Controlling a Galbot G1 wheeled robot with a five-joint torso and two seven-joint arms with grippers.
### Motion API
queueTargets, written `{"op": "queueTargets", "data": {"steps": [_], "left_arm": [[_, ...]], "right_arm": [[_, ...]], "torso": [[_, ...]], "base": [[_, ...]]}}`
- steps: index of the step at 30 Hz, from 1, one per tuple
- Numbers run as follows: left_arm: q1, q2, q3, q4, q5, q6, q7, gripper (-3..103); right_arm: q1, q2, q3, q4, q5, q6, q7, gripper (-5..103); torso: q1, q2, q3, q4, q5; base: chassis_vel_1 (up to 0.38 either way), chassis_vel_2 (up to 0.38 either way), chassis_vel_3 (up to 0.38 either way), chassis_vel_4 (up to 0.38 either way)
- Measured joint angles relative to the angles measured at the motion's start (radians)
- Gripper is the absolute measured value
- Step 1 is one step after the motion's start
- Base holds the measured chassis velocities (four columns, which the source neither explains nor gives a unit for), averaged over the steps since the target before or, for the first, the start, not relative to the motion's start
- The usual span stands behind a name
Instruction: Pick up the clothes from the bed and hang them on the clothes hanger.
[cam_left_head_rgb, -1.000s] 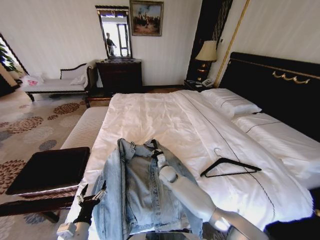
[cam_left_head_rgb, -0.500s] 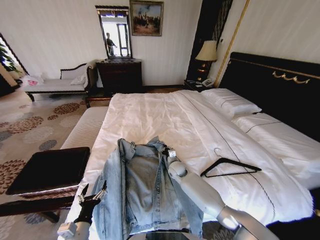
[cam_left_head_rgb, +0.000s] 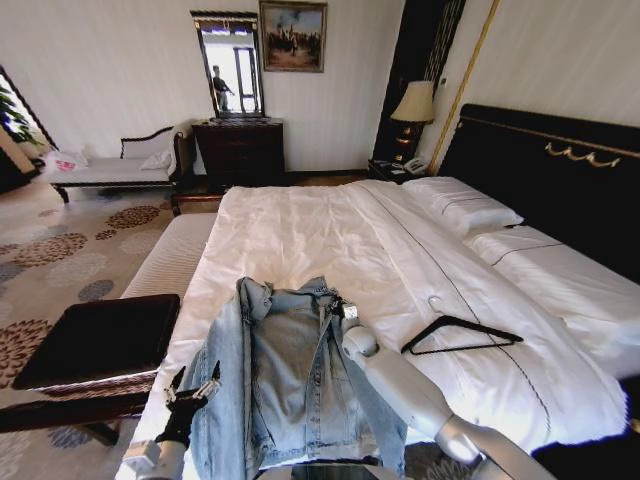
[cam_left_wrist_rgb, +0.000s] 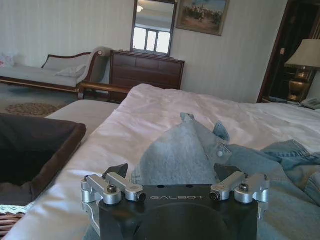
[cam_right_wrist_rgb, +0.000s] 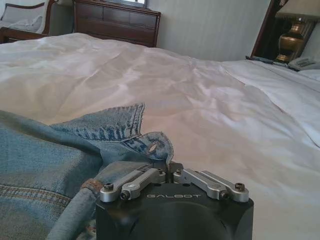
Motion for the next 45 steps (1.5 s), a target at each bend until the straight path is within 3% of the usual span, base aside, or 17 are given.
{"op": "queueTargets", "data": {"steps": [1, 4, 6, 11, 12, 16, 17, 20, 23, 24, 26, 28, 35, 39, 45], "left_arm": [[0.000, 0.000, 0.000, 0.000, 0.000, 0.000, 0.000, 99], [-0.004, 0.021, 0.023, 0.007, 0.000, 0.013, 0.000, 99], [-0.007, 0.027, 0.030, 0.007, 0.000, 0.017, 0.000, 99], [-0.038, 0.041, 0.080, 0.007, -0.005, 0.058, -0.017, 99], [-0.038, 0.041, 0.080, 0.007, -0.005, 0.058, -0.017, 99], [-0.119, 0.055, 0.133, 0.061, -0.014, 0.103, -0.077, 99], [-0.119, 0.055, 0.133, 0.061, -0.014, 0.103, -0.077, 99], [-0.214, 0.066, 0.163, 0.118, -0.024, 0.145, -0.137, 97], [-0.256, 0.070, 0.179, 0.138, -0.025, 0.172, -0.153, 94], [-0.282, 0.074, 0.190, 0.149, -0.025, 0.189, -0.159, 90], [-0.294, 0.077, 0.197, 0.155, -0.025, 0.201, -0.162, 88], [-0.312, 0.082, 0.205, 0.167, -0.029, 0.221, -0.166, 85], [-0.329, 0.095, 0.221, 0.190, -0.026, 0.250, -0.180, 83], [-0.320, 0.086, 0.221, 0.190, -0.027, 0.246, -0.181, 62], [-0.308, 0.083, 0.214, 0.175, -0.030, 0.242, -0.184, 46]], "right_arm": [[0.000, 0.000, 0.000, 0.000, 0.000, 0.000, 0.000, 1], [-0.014, -0.024, -0.004, 0.041, -0.001, 0.005, -0.011, 17], [-0.018, -0.033, -0.004, 0.054, 0.000, 0.006, -0.015, 17], [-0.057, -0.101, 0.010, 0.151, 0.005, 0.016, -0.035, 44], [-0.057, -0.101, 0.010, 0.151, 0.005, 0.016, -0.035, 44], [-0.100, -0.156, 0.030, 0.267, 0.022, 0.019, -0.035, 60], [-0.100, -0.156, 0.030, 0.267, 0.022, 0.019, -0.035, 60], [-0.124, -0.174, 0.049, 0.337, 0.032, 0.015, -0.035, 77], [-0.130, -0.177, 0.062, 0.353, 0.034, 0.015, -0.036, 82], [-0.131, -0.180, 0.067, 0.358, 0.035, 0.016, -0.039, 92], [-0.129, -0.181, 0.067, 0.359, 0.036, 0.017, -0.041, 92], [-0.122, -0.181, 0.064, 0.360, 0.040, 0.018, -0.045, 99], [-0.121, -0.178, 0.062, 0.366, 0.043, 0.018, -0.044, 100], [-0.122, -0.181, 0.068, 0.372, 0.044, 0.019, -0.039, 100], [-0.124, -0.174, 0.070, 0.367, 0.043, 0.019, -0.035, 100]], "torso": [[0.000, 0.000, 0.000, 0.0000, 0.0000], [0.000, 0.000, 0.000, -0.0002, 0.0000], [0.000, 0.000, 0.000, -0.0002, -0.0001], [0.000, 0.000, 0.000, -0.0001, 0.0001], [0.000, 0.000, 0.000, -0.0001, 0.0001], [0.000, 0.000, 0.000, -0.0002, 0.0001], [0.000, 0.000, 0.000, -0.0002, 0.0001], [0.000, 0.000, 0.000, -0.0002, -0.0001], [0.000, 0.000, 0.000, -0.0001, -0.0001], [0.000, 0.000, 0.000, -0.0002, -0.0001], [0.000, 0.000, 0.000, -0.0003, -0.0001], [0.000, 0.000, 0.000, 0.0000, 0.0000], [0.000, 0.000, 0.000, 0.0000, -0.0001], [0.000, 0.000, 0.000, 0.0000, 0.0000], [0.000, 0.000, 0.000, 0.0000, 0.0000]], "base": [[0.000, 0.000, 0.000, 0.000], [0.000, 0.000, 0.000, 0.000], [0.000, 0.000, 0.000, 0.000], [0.000, 0.000, 0.000, 0.000], [0.000, 0.000, 0.000, 0.000], [0.000, 0.000, 0.000, 0.000], [0.000, 0.000, 0.000, 0.000], [0.000, 0.000, 0.000, 0.000], [0.000, 0.000, 0.000, 0.000], [0.000, 0.000, 0.000, 0.000], [0.000, 0.000, 0.000, 0.000], [0.000, 0.000, 0.000, 0.000], [0.000, 0.000, 0.000, 0.000], [0.000, 0.000, 0.000, 0.000], [0.000, 0.000, 0.000, 0.000]]}}
